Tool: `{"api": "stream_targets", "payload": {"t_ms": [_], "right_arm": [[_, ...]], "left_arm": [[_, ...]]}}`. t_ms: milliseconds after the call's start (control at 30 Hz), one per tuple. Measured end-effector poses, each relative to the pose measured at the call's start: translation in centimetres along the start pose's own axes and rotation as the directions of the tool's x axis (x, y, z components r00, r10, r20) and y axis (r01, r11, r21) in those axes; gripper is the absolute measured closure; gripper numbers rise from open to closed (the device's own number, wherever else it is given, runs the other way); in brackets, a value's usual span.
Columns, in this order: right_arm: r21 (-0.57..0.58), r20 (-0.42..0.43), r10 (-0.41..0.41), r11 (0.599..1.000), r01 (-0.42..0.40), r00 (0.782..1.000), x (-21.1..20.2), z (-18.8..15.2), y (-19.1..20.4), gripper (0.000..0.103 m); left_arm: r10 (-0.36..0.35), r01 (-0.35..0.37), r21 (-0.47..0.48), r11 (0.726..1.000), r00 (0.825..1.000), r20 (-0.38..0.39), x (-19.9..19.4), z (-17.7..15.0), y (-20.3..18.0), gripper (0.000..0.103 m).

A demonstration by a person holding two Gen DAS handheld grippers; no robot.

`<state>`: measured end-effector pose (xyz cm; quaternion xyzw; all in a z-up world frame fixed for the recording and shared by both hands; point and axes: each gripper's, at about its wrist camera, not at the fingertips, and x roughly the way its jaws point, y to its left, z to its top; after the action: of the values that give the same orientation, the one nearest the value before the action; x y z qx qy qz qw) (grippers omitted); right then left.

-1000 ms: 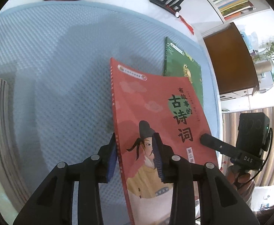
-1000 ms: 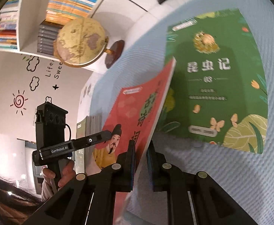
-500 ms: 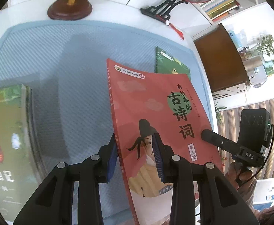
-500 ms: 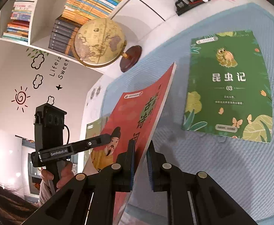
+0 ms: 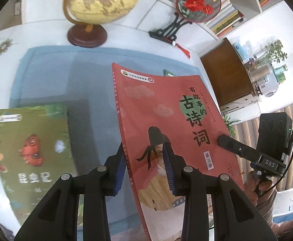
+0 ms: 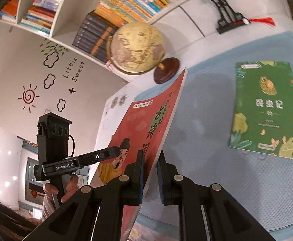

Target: Organize books

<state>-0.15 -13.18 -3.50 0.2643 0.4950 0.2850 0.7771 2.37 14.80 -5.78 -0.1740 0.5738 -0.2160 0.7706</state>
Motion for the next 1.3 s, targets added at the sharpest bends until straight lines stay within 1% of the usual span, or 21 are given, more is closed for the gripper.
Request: {"api": "stream_targets", "payload": {"t_ms": [233,567,833,1100,1300], "right_arm": [[-0.054,-0.019,0.022,0.998,-0.023,1.0,2.0,-0.1,4.1,0.09],[-0.099,-0.083,0.063,0.993,-0.071,0.995,8.1,-0.8,8.0,0.09],[-0.112,-0.141,0.083,0.989,-0.099,0.986,11.9,-1.0,9.7,0.09],[-0.115,-0.194,0.077,0.988,-0.1,0.978,15.3,-1.2,10.2,0.09],[-0.087,-0.225,0.087,0.99,-0.109,0.97,17.6,-1.7,10.3,0.09]], "left_arm": [[0.024,-0.023,-0.026,0.999,0.998,0.05,-3.6,-1.0,2.7,0.072],[0.073,-0.065,-0.106,0.992,0.994,0.077,-6.3,-2.8,8.5,0.072],[0.099,-0.083,-0.155,0.984,0.991,0.095,-7.7,-4.0,11.9,0.072],[0.122,-0.104,-0.194,0.975,0.989,0.083,-7.6,-4.8,14.9,0.072],[0.126,-0.107,-0.227,0.968,0.989,0.074,-7.4,-5.0,17.1,0.072]]}}
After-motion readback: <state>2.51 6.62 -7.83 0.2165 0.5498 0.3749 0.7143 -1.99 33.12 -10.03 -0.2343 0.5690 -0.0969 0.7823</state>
